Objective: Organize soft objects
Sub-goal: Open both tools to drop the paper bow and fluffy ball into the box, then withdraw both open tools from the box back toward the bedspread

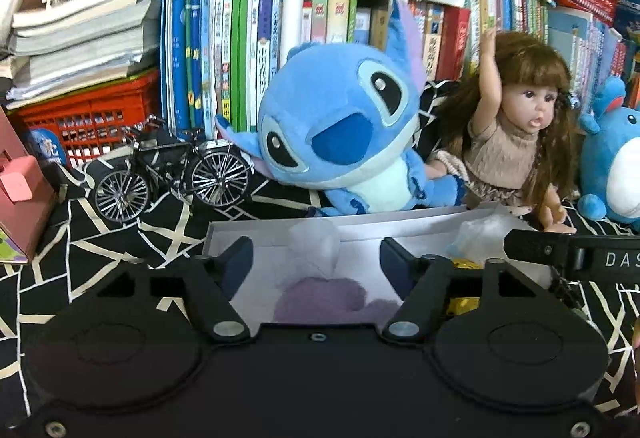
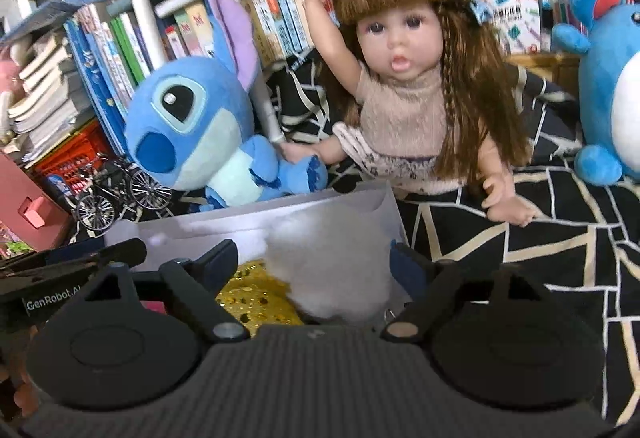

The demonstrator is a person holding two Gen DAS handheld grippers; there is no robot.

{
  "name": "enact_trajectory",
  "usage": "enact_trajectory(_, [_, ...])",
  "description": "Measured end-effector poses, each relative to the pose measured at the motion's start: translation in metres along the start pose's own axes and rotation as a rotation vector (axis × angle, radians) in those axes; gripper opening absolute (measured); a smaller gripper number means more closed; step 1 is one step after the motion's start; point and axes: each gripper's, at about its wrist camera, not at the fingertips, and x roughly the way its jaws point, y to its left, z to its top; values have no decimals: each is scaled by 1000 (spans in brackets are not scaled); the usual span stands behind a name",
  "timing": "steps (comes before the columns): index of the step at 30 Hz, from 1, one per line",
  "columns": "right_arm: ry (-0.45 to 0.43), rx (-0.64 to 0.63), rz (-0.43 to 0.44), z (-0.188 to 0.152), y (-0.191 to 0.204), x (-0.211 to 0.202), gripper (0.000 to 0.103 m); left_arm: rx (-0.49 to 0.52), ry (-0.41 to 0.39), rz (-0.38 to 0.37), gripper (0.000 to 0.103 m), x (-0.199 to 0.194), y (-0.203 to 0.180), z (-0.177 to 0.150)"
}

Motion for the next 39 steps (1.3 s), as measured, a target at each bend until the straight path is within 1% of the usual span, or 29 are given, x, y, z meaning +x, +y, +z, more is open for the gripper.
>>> enact_trajectory(3, [-17, -15, 5, 0, 3, -9, 93, -7, -6, -12, 73, -10, -2, 0])
enact_trajectory(6, [-28, -26, 13, 0, 5, -18, 94, 1, -12, -17, 78, -19, -5, 0])
enact_trajectory(11, [-53, -55, 14, -4, 9, -33, 96, 14, -25, -33, 80, -36, -7, -5])
enact_trajectory(13, [-66, -68, 22, -6, 11, -40, 98, 9, -29, -35, 80, -42, -6, -7])
enact_trajectory(17, [-96, -87, 33, -12, 11, -54, 100, -12, -40, -39, 85, -56, -2, -14])
enact_trajectory(27, [-158, -159, 65, -26, 19, -87, 103, -36, -71, -74, 88, -94, -1, -30])
enact_trajectory(33, [-188, -192, 90, -39, 23, -108, 103, -20, -91, -97, 88, -117, -4, -43])
enact_trajectory(39, [-224, -214, 95, -52, 23, -128, 103, -4, -122, -121, 89, -142, -8, -61])
